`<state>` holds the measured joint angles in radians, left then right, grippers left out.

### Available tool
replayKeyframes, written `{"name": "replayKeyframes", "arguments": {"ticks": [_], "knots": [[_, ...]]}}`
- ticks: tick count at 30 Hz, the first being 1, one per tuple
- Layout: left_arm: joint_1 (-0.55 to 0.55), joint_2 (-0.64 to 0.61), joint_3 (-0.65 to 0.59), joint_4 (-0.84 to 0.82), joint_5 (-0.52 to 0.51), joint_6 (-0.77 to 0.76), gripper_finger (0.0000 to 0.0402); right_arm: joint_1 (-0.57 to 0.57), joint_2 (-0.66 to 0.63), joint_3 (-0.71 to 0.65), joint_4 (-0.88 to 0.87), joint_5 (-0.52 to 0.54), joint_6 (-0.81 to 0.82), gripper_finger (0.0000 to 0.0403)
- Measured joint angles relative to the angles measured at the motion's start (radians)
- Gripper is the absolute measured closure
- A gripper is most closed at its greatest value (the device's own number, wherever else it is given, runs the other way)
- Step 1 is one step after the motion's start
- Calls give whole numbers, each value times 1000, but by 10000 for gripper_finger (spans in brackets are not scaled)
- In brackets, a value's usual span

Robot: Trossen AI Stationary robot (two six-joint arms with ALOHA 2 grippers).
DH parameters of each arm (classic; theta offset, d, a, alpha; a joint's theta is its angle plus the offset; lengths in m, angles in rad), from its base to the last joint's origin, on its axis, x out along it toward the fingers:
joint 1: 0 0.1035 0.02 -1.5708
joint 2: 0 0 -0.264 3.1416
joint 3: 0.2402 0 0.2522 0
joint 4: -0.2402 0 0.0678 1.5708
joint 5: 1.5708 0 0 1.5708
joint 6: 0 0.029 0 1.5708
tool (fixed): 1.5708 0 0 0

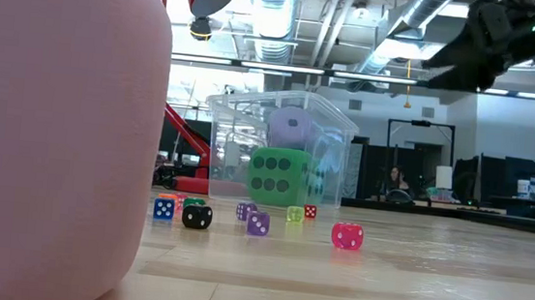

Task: Pick & Place Dice
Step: Put the right pink dice into the transparent bin

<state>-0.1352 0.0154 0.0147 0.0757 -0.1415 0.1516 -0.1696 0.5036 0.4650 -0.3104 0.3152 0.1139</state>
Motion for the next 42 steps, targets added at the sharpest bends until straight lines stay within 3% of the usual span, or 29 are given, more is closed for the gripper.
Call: {"name": "replayKeyframes", "arguments": {"ticks": [9,18,22,31,42], "knots": [[0,0,0,0,0,0,69,0,141,46,-60,57,39,3],[0,0,0,0,0,0,69,27,292,181,-374,64,247,3],[0,0,0,0,0,0,69,79,357,223,-431,73,329,3],[0,0,0,0,0,0,69,150,485,271,-355,265,340,3],[0,0,0,0,0,0,69,109,615,271,-148,321,393,3]]}}
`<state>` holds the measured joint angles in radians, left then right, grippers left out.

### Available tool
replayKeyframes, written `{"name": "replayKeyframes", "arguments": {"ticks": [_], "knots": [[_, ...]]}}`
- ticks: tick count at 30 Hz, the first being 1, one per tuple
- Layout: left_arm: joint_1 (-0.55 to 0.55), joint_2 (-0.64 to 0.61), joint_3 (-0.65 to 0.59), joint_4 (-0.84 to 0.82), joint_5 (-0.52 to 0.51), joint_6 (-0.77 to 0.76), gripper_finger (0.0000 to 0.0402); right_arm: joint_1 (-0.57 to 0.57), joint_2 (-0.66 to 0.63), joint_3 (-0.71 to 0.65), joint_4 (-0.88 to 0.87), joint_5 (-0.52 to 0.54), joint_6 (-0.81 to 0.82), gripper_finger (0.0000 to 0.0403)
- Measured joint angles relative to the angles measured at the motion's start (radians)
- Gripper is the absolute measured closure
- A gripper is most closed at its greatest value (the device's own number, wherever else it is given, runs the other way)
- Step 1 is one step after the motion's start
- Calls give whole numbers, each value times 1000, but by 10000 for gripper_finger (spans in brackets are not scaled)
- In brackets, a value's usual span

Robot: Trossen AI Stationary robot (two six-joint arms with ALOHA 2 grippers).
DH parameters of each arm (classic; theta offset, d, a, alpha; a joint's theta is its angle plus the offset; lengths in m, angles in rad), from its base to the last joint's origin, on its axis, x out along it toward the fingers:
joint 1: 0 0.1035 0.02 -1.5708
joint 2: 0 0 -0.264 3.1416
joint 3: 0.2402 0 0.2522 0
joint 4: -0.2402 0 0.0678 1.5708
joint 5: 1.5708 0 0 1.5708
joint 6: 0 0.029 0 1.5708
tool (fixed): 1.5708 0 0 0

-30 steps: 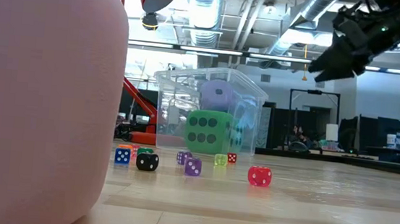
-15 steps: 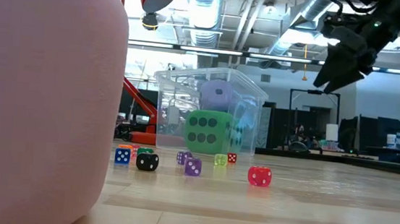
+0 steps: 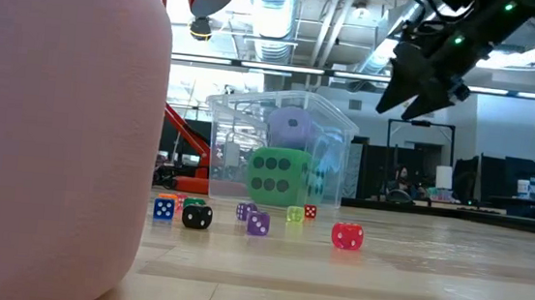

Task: Pick & Place Dice
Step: Put the right pink dice into the transparent bin

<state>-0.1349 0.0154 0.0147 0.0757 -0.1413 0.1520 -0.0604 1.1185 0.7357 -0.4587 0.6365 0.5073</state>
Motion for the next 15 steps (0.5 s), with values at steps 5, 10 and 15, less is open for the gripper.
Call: {"name": "replayKeyframes", "arguments": {"ticks": [5,10,15], "knots": [[0,0,0,0,0,0,69,-23,56,0,5,8,25,3],[0,0,0,0,0,0,69,-28,80,0,11,8,25,3],[0,0,0,0,0,0,69,-28,78,0,13,8,25,3]]}}
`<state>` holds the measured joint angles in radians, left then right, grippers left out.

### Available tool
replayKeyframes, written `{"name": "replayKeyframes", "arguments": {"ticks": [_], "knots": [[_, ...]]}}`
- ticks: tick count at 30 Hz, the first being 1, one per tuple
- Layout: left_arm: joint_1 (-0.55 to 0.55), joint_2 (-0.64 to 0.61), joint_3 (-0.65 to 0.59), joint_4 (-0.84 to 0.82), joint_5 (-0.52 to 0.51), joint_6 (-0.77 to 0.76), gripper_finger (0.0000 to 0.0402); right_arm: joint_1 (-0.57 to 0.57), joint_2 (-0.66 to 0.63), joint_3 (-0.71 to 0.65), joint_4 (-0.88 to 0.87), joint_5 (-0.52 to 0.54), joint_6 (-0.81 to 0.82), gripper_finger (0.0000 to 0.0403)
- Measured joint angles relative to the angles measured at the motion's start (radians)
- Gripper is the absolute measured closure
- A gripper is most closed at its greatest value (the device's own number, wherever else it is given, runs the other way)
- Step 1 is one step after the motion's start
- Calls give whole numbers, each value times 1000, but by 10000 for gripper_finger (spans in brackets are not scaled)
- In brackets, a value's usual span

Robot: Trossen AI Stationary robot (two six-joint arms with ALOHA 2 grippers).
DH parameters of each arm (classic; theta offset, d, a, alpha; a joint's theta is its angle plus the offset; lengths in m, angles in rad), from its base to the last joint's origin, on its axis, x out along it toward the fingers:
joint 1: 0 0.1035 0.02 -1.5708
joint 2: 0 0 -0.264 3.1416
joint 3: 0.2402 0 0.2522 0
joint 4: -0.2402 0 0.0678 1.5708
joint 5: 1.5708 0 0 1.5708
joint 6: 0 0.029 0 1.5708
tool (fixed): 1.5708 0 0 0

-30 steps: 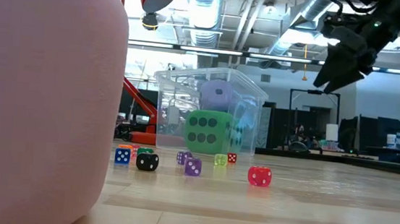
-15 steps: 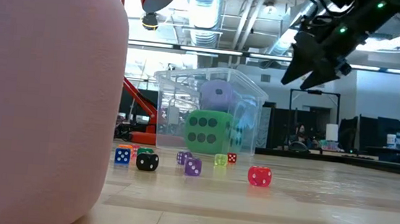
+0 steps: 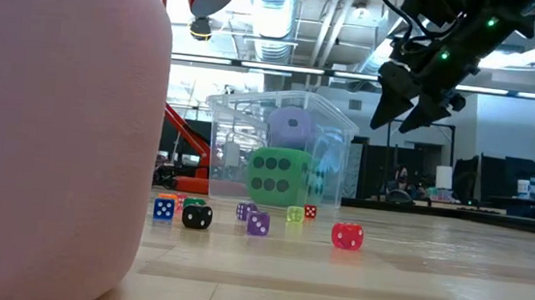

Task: Pick & Place Dice
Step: Put the right pink dice into the transparent bin

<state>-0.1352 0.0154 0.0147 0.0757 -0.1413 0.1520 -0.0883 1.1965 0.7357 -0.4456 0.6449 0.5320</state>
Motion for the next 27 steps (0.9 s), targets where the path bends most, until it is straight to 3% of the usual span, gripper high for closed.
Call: {"name": "replayKeyframes", "arguments": {"ticks": [27], "knots": [[0,0,0,0,0,0,69,4,-2,0,13,8,13,3]]}}
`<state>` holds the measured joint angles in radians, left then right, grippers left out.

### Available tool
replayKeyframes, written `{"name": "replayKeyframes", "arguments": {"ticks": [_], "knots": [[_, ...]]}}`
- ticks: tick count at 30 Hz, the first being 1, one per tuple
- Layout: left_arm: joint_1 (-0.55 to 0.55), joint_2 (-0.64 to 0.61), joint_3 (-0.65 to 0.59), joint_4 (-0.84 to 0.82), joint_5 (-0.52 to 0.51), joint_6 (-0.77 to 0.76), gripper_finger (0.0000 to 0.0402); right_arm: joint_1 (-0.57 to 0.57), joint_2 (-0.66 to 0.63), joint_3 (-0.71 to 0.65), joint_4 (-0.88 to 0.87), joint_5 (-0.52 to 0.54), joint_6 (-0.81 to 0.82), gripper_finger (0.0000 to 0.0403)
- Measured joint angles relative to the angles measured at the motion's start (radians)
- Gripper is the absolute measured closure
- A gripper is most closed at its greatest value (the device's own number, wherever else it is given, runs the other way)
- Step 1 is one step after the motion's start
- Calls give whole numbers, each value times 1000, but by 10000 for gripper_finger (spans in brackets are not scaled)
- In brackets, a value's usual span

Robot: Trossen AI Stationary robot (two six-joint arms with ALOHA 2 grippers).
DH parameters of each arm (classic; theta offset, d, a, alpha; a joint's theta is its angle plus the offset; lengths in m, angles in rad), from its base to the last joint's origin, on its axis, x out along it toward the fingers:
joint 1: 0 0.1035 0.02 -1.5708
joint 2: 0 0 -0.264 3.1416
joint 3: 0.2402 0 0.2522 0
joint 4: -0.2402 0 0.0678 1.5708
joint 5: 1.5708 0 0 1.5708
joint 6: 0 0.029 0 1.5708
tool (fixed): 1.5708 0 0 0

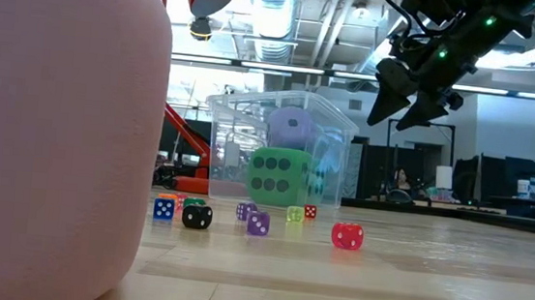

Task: Pick & Place Dice
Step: Put the right pink dice into the transparent bin

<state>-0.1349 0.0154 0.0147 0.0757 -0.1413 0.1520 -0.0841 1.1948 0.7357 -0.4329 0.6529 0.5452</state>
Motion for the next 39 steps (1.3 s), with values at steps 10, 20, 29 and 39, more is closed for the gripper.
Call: {"name": "replayKeyframes", "arguments": {"ticks": [10,20,29,39], "knots": [[0,0,0,0,0,0,69,192,-116,0,-187,108,163,3],[0,0,0,0,0,0,69,408,-124,48,-356,105,438,3],[0,0,0,0,0,0,69,526,-1,153,-564,-11,617,3],[0,0,0,0,0,0,69,666,110,273,-728,-120,779,3]]}}
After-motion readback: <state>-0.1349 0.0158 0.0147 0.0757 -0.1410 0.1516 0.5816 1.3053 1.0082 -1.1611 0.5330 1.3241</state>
